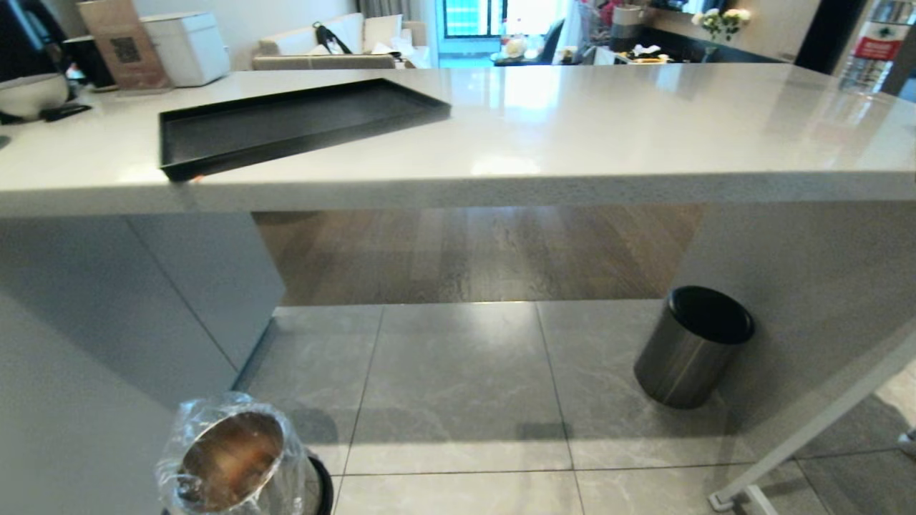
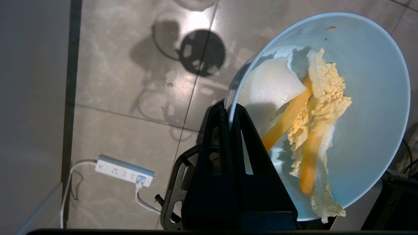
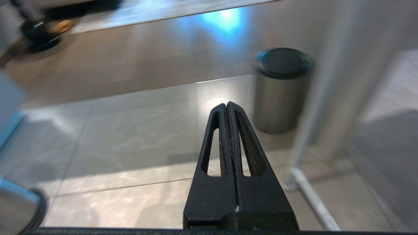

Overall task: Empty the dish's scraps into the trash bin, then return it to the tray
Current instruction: Move the bowl over the trash can

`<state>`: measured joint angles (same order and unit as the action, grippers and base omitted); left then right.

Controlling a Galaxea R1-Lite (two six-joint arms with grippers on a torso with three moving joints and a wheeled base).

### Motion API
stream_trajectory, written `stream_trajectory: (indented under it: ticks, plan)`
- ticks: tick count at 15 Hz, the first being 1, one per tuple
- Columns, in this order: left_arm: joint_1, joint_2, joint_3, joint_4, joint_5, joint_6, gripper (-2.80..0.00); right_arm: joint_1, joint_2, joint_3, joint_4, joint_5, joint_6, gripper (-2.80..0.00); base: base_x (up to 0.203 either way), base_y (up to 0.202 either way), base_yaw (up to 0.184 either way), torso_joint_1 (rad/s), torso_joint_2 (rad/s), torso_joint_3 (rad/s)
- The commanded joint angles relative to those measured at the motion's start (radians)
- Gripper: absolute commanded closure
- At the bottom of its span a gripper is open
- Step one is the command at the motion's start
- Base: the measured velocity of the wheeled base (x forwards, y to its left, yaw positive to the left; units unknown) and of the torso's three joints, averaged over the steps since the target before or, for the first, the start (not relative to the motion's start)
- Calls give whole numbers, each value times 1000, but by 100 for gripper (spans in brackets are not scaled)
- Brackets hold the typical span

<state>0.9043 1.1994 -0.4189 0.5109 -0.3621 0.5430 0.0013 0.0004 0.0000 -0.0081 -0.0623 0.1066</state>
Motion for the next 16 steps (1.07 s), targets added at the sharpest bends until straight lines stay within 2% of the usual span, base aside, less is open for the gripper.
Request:
stream_trajectory:
  ticks: [1,16]
  plan:
    - [0,-1,-1,3,-3,3,0,0,0,0,0,-1,1,0,-4,-9,184,-6,-2,2]
    - [1,-12,-3,3,-1,3,0,0,0,0,0,-1,1,0,-2,-8,168,3,3,3]
